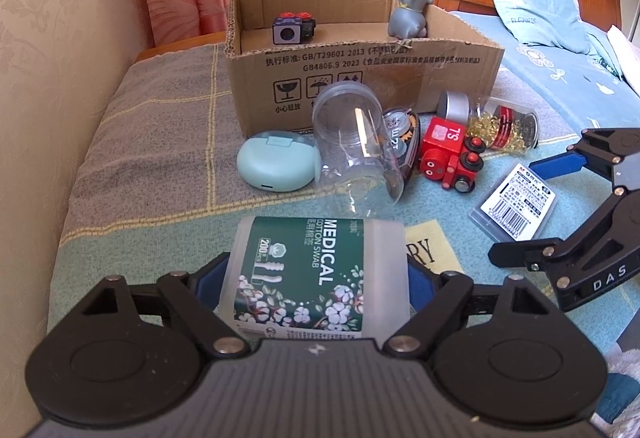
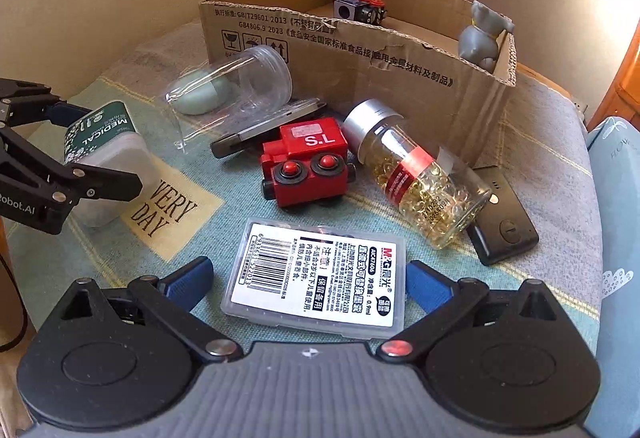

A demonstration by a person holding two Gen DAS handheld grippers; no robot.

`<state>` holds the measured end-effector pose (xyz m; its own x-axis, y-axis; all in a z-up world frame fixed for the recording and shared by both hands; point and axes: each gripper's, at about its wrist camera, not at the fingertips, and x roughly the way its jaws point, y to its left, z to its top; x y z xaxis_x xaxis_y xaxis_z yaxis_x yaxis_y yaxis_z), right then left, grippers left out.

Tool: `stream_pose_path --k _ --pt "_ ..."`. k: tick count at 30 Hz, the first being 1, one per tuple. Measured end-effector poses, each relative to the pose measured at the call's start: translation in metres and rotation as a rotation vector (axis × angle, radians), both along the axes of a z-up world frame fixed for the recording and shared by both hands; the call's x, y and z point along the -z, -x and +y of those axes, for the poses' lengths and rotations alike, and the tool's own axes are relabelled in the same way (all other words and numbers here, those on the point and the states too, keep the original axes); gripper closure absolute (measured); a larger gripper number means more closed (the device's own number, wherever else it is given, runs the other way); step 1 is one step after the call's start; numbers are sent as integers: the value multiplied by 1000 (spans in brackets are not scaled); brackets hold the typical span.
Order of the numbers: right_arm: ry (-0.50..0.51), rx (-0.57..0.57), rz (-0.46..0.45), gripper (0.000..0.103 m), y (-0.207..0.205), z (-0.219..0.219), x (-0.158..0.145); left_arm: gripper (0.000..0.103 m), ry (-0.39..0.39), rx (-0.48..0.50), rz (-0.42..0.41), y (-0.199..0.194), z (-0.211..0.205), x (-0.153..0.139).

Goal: Organize rigid objects
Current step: 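Close left gripper on MEDICAL tub while right gripper closes on lead box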

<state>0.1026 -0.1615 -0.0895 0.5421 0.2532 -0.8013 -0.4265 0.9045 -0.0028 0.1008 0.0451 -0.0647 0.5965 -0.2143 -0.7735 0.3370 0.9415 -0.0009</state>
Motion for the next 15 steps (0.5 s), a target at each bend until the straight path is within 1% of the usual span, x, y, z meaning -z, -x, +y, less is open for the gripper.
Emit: stream_pose_path --k 2,4,12,14,15 --pt "0 1 -2 0 -1 1 0 18 -5 3 0 0 0 0" --pt "15 1 -12 3 0 4 1 18 -4 5 -2 0 0 -1" --pt "9 29 -11 4 1 3 -1 18 -1 4 -4 0 0 -2" --pt "12 42 -12 7 0 3 -1 19 -3 4 -4 0 0 -2" --pt "12 47 -14 10 1 3 -1 19 -1 3 -3 0 0 -2"
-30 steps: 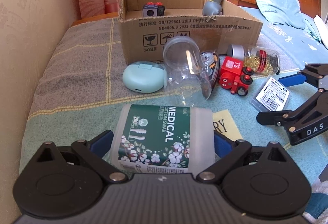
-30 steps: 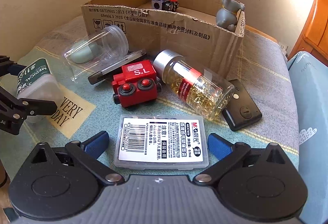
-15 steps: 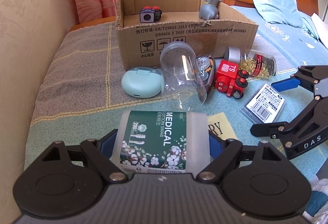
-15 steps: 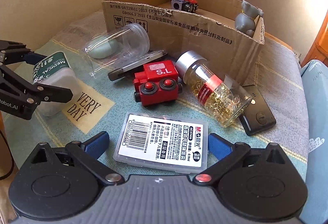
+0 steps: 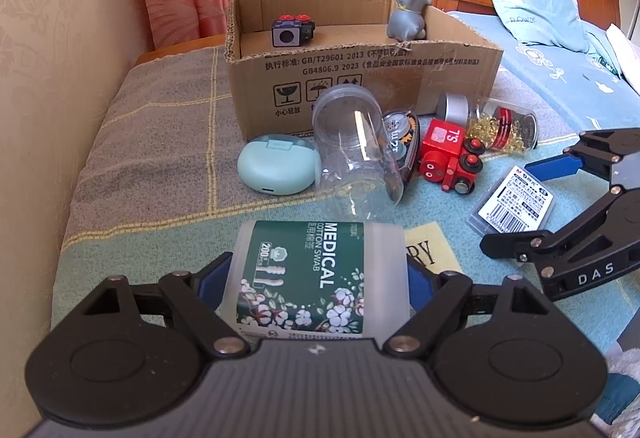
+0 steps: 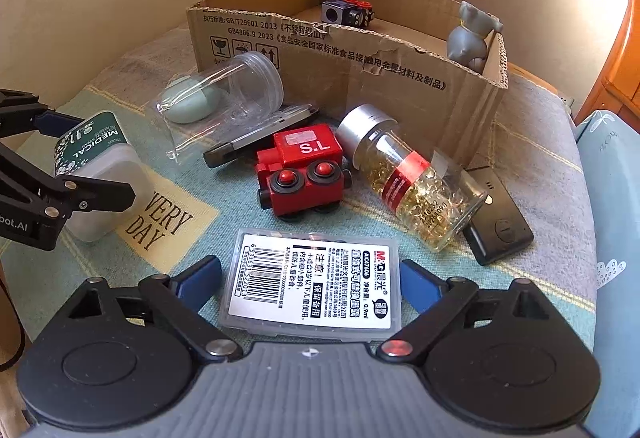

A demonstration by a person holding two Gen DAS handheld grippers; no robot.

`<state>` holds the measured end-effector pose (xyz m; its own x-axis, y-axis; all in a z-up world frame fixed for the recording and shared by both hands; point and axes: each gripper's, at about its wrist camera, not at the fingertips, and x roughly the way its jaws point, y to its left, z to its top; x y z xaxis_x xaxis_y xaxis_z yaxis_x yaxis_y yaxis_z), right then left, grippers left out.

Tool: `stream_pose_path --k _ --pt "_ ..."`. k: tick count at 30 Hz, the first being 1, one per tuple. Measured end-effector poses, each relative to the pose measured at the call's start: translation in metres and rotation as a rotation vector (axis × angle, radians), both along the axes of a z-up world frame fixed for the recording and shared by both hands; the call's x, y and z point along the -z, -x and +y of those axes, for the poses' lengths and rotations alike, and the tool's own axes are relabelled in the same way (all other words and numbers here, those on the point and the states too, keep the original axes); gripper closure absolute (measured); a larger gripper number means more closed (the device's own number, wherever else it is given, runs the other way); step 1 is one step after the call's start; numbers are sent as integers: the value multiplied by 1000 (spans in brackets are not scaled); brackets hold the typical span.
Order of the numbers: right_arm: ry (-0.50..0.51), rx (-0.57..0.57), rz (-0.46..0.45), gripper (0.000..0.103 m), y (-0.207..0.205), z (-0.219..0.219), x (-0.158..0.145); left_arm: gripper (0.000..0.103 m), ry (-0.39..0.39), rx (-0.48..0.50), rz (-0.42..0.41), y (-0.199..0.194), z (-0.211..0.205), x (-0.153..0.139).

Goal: Organize rigid objects
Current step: 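Close left gripper on MEDICAL tub while right gripper closes on lead box, then place tub in box with left tool while right tool places lead box inside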

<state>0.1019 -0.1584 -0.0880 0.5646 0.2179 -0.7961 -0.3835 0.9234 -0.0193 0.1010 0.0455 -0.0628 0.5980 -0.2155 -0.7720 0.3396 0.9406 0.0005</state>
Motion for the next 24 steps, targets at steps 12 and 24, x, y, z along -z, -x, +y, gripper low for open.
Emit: stream_pose_path --k 12,24 --pt "8 -10 2 11 2 0 -8 20 -6 25 10 3 -1 -6" --pt "10 -65 -62 11 10 -5 -42 20 12 70 -58 14 -3 -46"
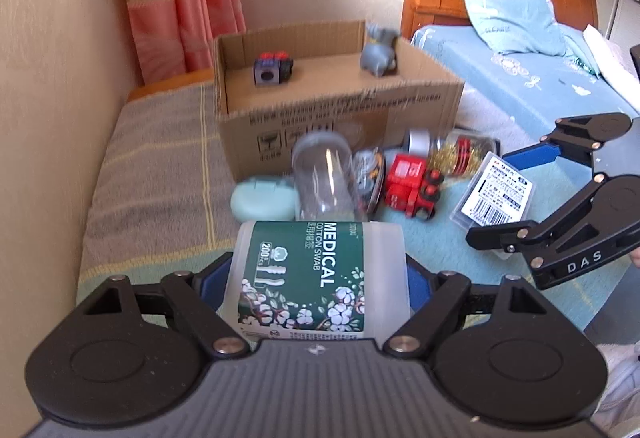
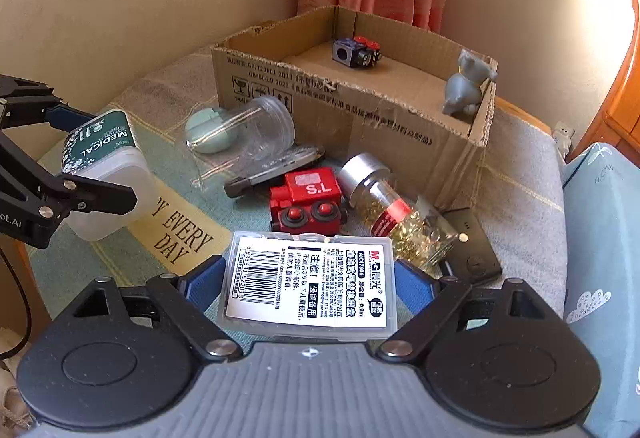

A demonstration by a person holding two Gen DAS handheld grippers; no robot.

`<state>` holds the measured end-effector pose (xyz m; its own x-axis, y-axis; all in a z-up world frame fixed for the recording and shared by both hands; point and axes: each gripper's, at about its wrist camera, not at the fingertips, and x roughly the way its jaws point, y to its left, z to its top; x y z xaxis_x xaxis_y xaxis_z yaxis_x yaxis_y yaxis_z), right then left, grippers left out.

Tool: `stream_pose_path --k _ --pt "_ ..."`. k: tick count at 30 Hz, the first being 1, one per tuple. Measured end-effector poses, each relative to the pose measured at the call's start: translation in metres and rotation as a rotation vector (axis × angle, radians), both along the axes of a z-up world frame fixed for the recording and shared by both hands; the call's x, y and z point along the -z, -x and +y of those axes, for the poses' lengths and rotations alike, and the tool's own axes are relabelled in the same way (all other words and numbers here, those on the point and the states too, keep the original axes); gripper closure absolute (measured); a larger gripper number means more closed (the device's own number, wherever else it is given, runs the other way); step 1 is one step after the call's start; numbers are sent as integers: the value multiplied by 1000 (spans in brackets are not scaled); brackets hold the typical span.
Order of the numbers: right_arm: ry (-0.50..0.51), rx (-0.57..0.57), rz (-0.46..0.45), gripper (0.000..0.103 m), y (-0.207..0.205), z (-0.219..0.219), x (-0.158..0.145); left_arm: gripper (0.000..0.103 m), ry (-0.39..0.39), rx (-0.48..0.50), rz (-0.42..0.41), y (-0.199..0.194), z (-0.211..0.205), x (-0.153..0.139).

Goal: Organize rigid objects
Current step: 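Place tub in box with left tool while right tool places lead box inside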

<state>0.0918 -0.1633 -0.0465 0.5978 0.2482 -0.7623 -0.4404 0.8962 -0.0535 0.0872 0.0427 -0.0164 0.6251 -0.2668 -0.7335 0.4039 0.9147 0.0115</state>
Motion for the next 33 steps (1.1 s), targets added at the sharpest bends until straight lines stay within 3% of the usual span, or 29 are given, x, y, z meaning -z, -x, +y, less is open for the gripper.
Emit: stream_pose_path --k 6,12,23,26,29,33 --pt "-23 -17 -64 11 -5 -7 -29 20 -4 8 -105 -19 -8 -32" --pt "-37 -2 -143 11 -20 -16 -55 20 -23 8 -196 -62 -24 -56" --pt "-42 41 -198 11 -44 -28 -74 19 -32 -66 -210 -146 -45 -46" --pt "-43 44 -198 11 -47 -29 -75 10 -13 -94 -211 -150 -43 -36" --pt "-35 47 -196 11 -50 -30 -75 9 -33 -113 -231 -142 -38 -33" --pt "-30 55 -190 11 -57 -32 -73 5 -44 -121 -196 -118 -32 -32"
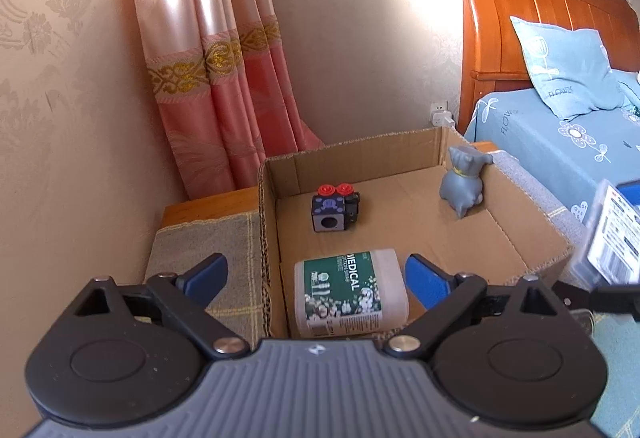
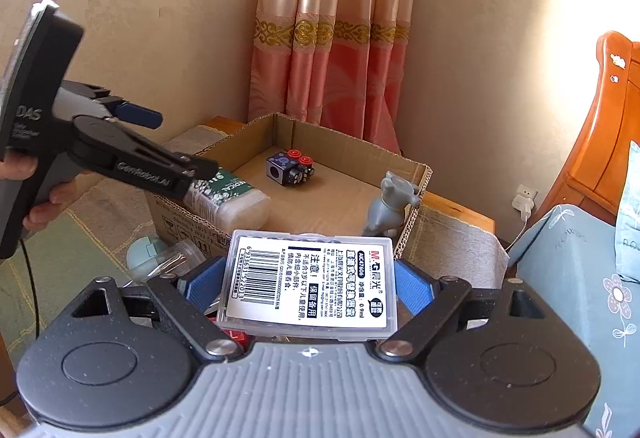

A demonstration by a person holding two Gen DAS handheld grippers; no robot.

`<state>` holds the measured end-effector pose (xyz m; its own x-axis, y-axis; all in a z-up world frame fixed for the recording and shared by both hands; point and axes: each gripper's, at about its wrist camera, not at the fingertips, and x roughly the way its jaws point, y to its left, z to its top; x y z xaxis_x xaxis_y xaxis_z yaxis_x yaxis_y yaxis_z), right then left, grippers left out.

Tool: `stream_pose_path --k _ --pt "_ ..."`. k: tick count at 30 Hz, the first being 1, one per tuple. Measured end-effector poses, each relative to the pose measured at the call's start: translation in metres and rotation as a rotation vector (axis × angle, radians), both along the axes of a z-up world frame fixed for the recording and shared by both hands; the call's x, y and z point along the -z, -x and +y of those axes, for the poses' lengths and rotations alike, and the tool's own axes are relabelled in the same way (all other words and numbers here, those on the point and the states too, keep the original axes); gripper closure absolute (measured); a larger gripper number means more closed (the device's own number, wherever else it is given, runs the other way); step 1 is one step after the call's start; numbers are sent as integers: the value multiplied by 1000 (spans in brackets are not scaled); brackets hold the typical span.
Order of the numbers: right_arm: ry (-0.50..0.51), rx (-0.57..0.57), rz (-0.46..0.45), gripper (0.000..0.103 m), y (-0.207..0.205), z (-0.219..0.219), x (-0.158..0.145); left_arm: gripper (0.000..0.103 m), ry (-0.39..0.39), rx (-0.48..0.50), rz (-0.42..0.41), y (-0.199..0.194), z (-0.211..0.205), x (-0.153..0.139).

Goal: Organize rigid objects
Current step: 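Place tub in box with left tool while right tool places lead box inside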

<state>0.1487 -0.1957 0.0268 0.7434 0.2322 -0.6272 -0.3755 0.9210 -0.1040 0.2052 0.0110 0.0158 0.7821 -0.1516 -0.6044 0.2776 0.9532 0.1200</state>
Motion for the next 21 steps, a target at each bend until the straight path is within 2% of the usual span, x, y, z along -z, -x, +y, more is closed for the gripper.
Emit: stream_pose_path --k 2,8,15,21 --pt "-3 8 3 11 -5 -1 0 1 6 -4 14 16 3 2" --pt "-10 25 27 11 -30 0 0 1 10 -44 82 52 11 17" --pt "-13 24 49 11 -65 16 -3 1 -27 -67 81 71 21 17" --pt "-30 48 54 11 -91 29 0 1 -23 -79 90 79 28 18"
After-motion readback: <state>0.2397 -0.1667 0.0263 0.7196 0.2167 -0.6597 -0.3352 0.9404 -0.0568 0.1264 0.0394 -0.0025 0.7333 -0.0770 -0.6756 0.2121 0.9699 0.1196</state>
